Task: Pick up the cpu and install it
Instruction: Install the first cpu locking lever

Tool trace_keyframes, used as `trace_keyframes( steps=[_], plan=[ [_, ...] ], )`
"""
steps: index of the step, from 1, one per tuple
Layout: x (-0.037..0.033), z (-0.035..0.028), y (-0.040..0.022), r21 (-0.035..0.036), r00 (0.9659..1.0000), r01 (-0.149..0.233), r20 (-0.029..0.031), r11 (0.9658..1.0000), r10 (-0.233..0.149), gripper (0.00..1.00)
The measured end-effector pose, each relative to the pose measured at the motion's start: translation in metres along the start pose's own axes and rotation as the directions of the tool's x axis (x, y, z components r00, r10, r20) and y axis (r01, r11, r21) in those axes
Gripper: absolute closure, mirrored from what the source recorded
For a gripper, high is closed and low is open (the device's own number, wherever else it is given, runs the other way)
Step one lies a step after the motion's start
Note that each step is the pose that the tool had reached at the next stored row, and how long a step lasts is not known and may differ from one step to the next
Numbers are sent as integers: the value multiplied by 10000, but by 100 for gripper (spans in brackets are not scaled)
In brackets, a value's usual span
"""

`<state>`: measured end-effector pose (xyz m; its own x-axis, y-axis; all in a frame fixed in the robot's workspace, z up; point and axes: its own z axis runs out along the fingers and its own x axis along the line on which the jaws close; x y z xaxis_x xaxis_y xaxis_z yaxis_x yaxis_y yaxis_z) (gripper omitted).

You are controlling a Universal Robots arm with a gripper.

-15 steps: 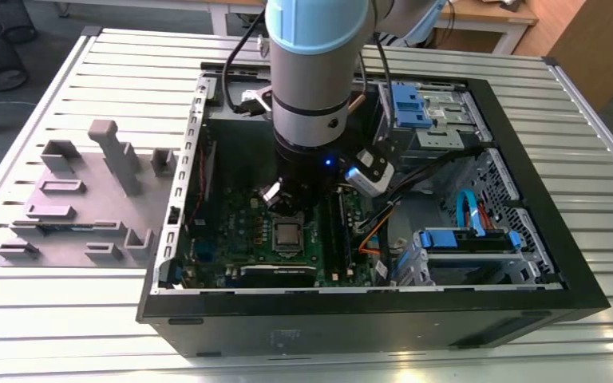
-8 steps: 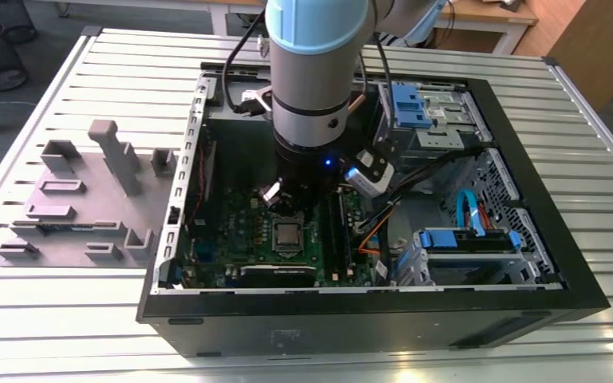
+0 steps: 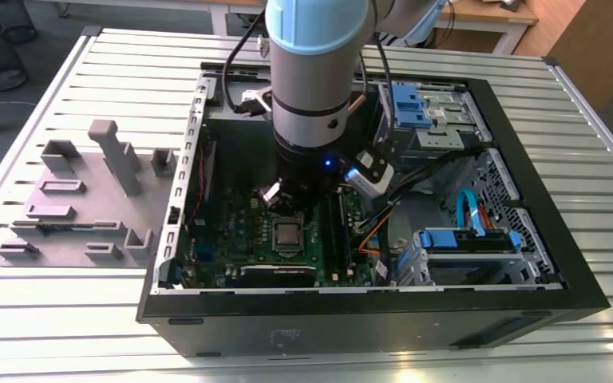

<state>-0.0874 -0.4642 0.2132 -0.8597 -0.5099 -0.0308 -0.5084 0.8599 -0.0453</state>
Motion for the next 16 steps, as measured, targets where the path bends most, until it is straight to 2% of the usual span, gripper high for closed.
trace_keyframes(
  steps=[12,16],
  plan=[
    [6,0,-12,2,10000,-16,-2,10000,16,89],
    [10,2,-18,86,9999,-163,-55,9998,164,89]
  ],
)
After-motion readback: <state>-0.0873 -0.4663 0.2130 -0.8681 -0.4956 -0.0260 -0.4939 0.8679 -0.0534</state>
